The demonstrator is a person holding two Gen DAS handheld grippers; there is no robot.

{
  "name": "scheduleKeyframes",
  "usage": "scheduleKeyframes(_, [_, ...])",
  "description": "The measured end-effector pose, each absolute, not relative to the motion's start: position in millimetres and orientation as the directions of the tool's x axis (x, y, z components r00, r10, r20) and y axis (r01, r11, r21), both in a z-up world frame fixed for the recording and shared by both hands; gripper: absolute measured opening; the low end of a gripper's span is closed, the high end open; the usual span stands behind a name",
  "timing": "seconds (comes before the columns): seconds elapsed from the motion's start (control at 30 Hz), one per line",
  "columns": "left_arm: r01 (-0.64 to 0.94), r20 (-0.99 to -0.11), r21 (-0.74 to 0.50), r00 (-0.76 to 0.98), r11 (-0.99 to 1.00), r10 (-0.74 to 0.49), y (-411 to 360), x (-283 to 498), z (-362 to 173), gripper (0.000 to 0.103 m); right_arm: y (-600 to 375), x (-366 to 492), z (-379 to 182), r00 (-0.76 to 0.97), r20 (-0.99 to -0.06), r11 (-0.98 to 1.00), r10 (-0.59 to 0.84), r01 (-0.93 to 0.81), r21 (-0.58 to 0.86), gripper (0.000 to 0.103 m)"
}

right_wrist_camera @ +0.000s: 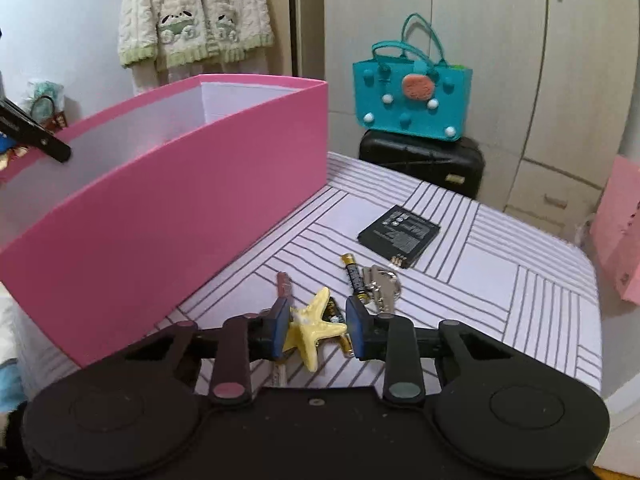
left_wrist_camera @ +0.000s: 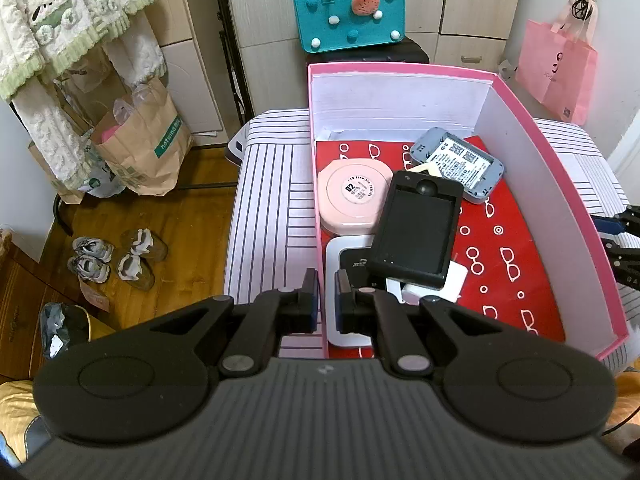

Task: Organize rigid objects
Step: 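Grasp the yellow starfish keychain with keys using the right gripper, then carry the starfish keychain into the box and release it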

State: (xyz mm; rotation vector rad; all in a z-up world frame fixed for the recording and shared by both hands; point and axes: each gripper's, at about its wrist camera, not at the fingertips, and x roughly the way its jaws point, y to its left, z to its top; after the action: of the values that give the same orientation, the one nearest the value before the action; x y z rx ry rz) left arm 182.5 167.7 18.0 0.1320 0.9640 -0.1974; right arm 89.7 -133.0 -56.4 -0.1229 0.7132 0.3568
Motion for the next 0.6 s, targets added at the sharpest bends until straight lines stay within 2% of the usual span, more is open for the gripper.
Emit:
scheduleKeyframes(0.13, [0.226,-0.825,0.023,0.555,0.974,-0.109,167,183,17,0.007,-131,89,-57,0.692,-0.670,0.930,0.267,-0.366,-0.008,0.036])
scheduleKeyframes(0.33, [0.228,-0.824,0.018,0.554,0.973,-0.115,167,183,16,0.007,-136,90,-46,0.687,-0.653,0.927,0.318,-0.371,0.061,0.036])
scheduleKeyframes(0.6, [0.255,-0.837,0.022,0.534,0.967,-0.122,171,185,18,0.004,-135,97,2,0.694,-0.621,0.907,0.365,-0.415,0.070,0.036])
